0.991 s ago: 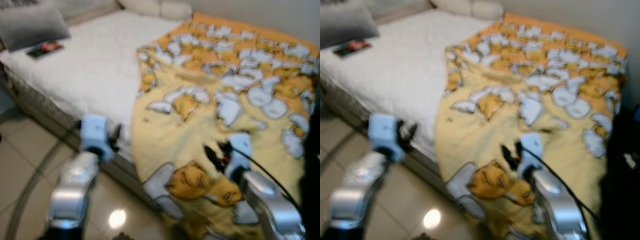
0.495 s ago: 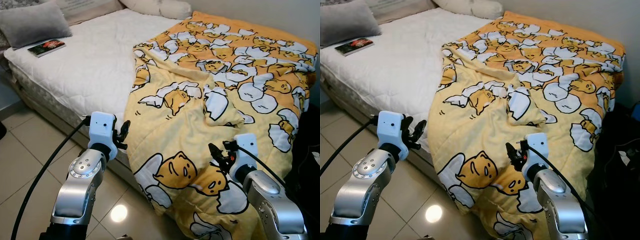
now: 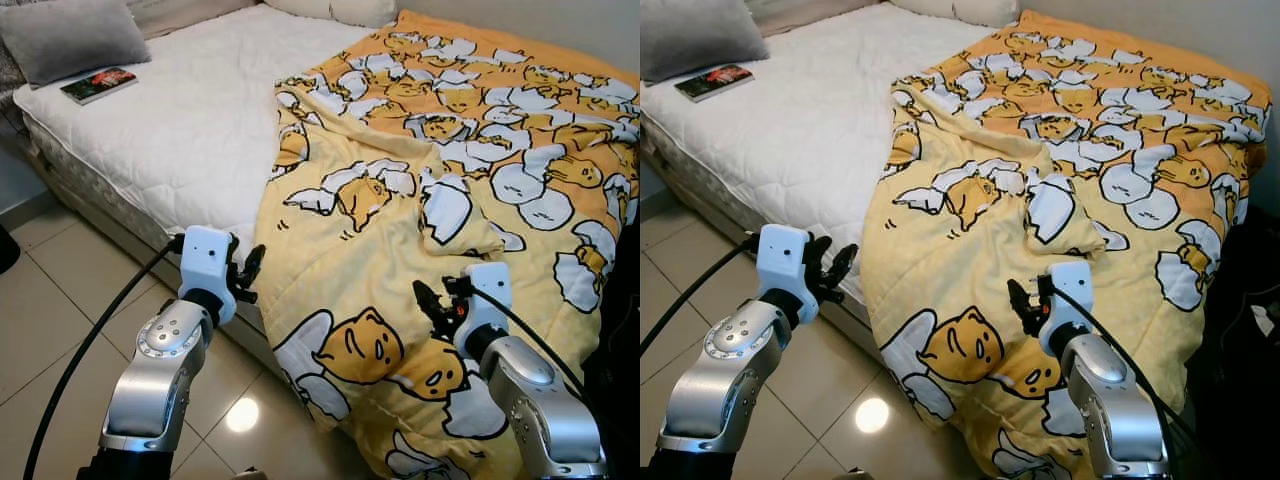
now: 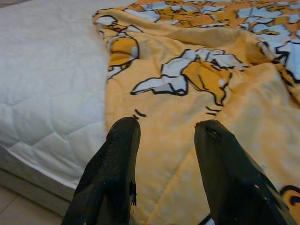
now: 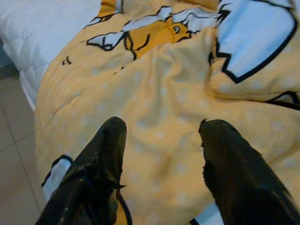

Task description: Clean up the room

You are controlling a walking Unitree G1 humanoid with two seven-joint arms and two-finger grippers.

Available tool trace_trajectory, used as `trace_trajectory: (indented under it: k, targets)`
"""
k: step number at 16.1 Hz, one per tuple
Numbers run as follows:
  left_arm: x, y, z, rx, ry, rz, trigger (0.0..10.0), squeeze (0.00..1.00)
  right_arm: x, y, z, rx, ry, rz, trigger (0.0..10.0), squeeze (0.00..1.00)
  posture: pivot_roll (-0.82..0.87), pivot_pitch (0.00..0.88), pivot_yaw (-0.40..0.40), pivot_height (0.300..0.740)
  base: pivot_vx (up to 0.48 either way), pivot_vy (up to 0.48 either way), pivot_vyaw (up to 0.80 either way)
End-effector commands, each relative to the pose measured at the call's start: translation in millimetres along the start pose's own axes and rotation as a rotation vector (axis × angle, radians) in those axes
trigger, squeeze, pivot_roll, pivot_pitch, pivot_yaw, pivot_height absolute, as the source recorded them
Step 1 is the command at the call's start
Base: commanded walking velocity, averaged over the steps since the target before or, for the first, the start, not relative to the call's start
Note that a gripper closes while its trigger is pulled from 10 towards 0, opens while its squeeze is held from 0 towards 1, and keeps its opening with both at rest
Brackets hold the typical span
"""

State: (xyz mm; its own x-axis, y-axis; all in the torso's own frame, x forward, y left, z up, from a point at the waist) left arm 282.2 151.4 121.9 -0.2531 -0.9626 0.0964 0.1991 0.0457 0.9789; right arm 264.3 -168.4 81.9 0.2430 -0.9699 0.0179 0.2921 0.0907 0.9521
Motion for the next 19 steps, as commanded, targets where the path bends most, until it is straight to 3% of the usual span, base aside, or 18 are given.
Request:
trace_trajectory:
  k: [1, 3, 4, 5, 7, 10, 12, 15, 17, 18, 19]
  targets:
    - [3.2, -1, 1.4, -0.015, -0.023, 0.008, 10.0, 0.00, 4.2, 4, -1.8, 0.024, -0.020, -0.016, 10.0, 1.00, -0.01, 0.000, 0.024, 0.740, 0.000, 0.000, 0.00]
    - [5.7, -1, 3.2, -0.024, -0.054, 0.037, 10.0, 0.00, 5.8, 9, -12.3, 0.053, -0.038, -0.002, 10.0, 1.00, 0.00, 0.000, 0.030, 0.740, 0.000, 0.000, 0.00]
    - [4.8, 1, 6.2, -0.026, -0.087, 0.022, 10.0, 0.68, 8.5, 11, -23.0, 0.071, -0.063, 0.015, 10.0, 1.00, 0.00, 0.000, 0.043, 0.740, 0.000, 0.000, 0.00]
    - [4.1, 2, 9.9, -0.025, -0.124, 0.013, 10.0, 1.00, 12.0, 12, -32.7, 0.082, -0.085, 0.034, 10.0, 1.00, 0.00, 0.000, 0.047, 0.740, 0.000, 0.000, 0.00]
    - [2.9, 3, 17.9, -0.065, -0.209, -0.071, 10.0, 1.00, 24.1, 15, -56.7, 0.059, -0.132, 0.066, 10.0, 1.00, 0.03, 0.000, 0.063, 0.740, 0.000, 0.000, 0.00]
    - [4.9, 7, 25.2, -0.105, -0.304, -0.109, 10.0, 1.00, 32.9, 19, -71.0, 0.046, -0.165, 0.087, 10.0, 1.00, 0.07, 0.000, 0.077, 0.740, 0.000, 0.000, 0.00]
    - [8.5, 15, 38.8, -0.153, -0.432, -0.174, 10.0, 1.00, 42.3, 26, -85.2, 0.020, -0.204, 0.149, 10.0, 1.00, 0.12, 0.000, 0.103, 0.740, 0.000, 0.000, 0.00]
    - [15.3, 32, 55.6, -0.160, -0.548, -0.163, 10.0, 1.00, 58.8, 34, -89.7, -0.012, -0.296, 0.207, 10.0, 1.00, 0.17, 0.039, 0.128, 0.740, 0.000, 0.000, 0.00]
    - [14.8, 38, 60.0, -0.173, -0.562, -0.165, 10.0, 1.00, 64.3, 34, -90.0, -0.030, -0.321, 0.220, 10.0, 1.00, 0.19, 0.063, 0.141, 0.740, 0.000, 0.000, 0.00]
    - [15.7, 39, 63.2, -0.183, -0.568, -0.168, 10.0, 1.00, 64.8, 34, -90.9, -0.035, -0.314, 0.199, 10.0, 0.65, 0.20, 0.080, 0.152, 0.740, 0.000, 0.000, 0.00]
    - [16.6, 39, 68.5, -0.195, -0.573, -0.168, 10.0, 1.00, 63.6, 34, -92.2, -0.036, -0.300, 0.180, 10.0, 0.00, 0.21, 0.096, 0.155, 0.740, 0.000, 0.000, 0.00]
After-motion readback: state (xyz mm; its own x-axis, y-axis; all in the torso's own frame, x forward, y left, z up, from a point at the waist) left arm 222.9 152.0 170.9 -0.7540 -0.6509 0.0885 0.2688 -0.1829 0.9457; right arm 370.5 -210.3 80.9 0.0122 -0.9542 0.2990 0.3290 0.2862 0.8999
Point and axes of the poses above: a point about 5 cm out from each wrist's last joint towards the gripper, its own z axis pointing back from the gripper into the wrist, its own y axis along the axis of the wrist's last joint, x = y × z, the point moved 1 cm from there along -z, pointing out of the wrist towards the gripper, and after that the axes turned 7 degrees about z, right-handed, at the moved point
